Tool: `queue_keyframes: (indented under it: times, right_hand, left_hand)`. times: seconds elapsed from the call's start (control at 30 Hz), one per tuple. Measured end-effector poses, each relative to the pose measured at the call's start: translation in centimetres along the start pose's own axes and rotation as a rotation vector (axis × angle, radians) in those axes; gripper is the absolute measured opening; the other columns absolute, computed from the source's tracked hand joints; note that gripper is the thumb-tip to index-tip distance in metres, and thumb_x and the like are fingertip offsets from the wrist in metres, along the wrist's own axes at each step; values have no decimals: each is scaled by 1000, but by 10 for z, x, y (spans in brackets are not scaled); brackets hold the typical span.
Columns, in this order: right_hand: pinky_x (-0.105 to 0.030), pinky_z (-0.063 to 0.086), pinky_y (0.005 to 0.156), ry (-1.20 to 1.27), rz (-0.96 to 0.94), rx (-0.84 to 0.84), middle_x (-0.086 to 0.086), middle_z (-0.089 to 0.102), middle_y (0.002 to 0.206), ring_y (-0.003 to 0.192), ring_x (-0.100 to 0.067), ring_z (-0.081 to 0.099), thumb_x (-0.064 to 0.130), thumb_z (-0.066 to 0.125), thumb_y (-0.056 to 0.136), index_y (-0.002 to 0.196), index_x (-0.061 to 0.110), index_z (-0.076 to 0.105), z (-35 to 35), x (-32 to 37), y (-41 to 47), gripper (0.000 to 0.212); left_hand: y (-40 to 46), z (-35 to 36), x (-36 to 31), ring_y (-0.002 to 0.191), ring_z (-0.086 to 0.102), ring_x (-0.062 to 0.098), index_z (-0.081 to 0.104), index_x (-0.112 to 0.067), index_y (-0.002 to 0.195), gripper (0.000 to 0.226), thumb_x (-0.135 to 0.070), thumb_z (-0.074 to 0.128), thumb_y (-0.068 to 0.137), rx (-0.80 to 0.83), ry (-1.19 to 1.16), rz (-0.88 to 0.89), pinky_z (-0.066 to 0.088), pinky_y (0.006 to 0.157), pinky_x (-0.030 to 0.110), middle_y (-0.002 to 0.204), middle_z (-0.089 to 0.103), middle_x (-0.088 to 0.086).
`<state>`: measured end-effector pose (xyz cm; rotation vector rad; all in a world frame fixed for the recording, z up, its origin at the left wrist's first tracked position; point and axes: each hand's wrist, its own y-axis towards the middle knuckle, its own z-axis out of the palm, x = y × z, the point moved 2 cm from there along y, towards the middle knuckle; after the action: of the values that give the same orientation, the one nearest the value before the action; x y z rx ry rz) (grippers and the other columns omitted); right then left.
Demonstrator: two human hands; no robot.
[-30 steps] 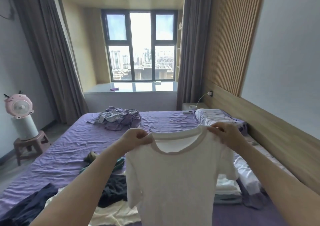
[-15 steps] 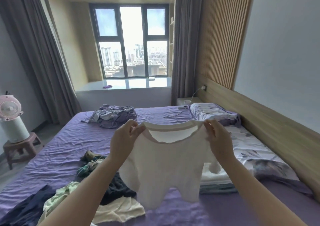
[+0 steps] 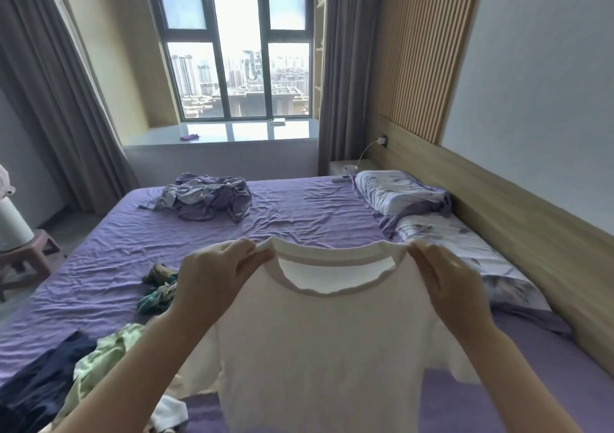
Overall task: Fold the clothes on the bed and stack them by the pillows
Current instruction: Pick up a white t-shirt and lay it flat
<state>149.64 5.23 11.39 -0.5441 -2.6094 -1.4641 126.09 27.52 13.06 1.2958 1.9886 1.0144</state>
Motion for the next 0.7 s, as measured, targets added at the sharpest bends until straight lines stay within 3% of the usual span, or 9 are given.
queue_keyframes:
  times: [0.13,0.2,0.27,0.4,0.5,0.6,0.7]
  right_hand:
    - [-28,47,68,120,-24,87,-5,72,92,81,-17,65,32,45,92,101,12,68,-3,-16,22,32]
    - [-19,41,66,167,22,201,-1,72,88,78,-13,63,34,53,91,99,19,68,16,-34,29,23]
    - [-15,38,67,173,79,367,1,72,86,78,-14,64,26,62,90,95,18,70,54,-55,27,12]
    - [-33,47,81,86,182,821,-2,71,94,90,-21,64,30,52,95,97,15,68,156,-103,-22,22]
    - [-33,45,74,-15,201,1029,1,68,93,88,-22,63,41,40,98,93,22,61,220,-137,-75,28]
    - [-32,38,70,-38,238,1117,3,64,96,91,-24,60,45,35,98,89,21,48,271,-167,-120,28]
    - [-32,36,66,-37,262,1170,4,62,95,87,-25,59,42,33,98,84,24,38,314,-190,-149,23]
  left_hand:
    - [18,3,7,41,41,18,54,-16,58,55,-66,52,81,149,-51,-176,34,43,24,44,47,-3]
    - [23,25,17,48,44,9,50,-18,57,53,-66,58,77,349,-93,-298,32,46,24,48,48,-3]
    - [15,65,27,57,48,11,49,-18,57,48,-59,61,80,587,-115,-393,32,51,27,56,50,-4]
    - [-48,169,36,72,45,18,44,-16,64,41,-44,57,90,922,-162,-476,30,60,30,68,45,-4]
    - [-114,243,40,75,48,20,42,-16,67,36,-39,52,93,1016,-128,-552,31,61,29,75,51,-2]
    - [-164,303,46,87,57,23,58,-13,84,29,-39,50,94,1045,-77,-648,38,66,31,89,62,2]
    - [-198,348,54,92,58,24,59,-14,87,33,-43,45,96,1045,43,-667,38,66,33,93,65,4]
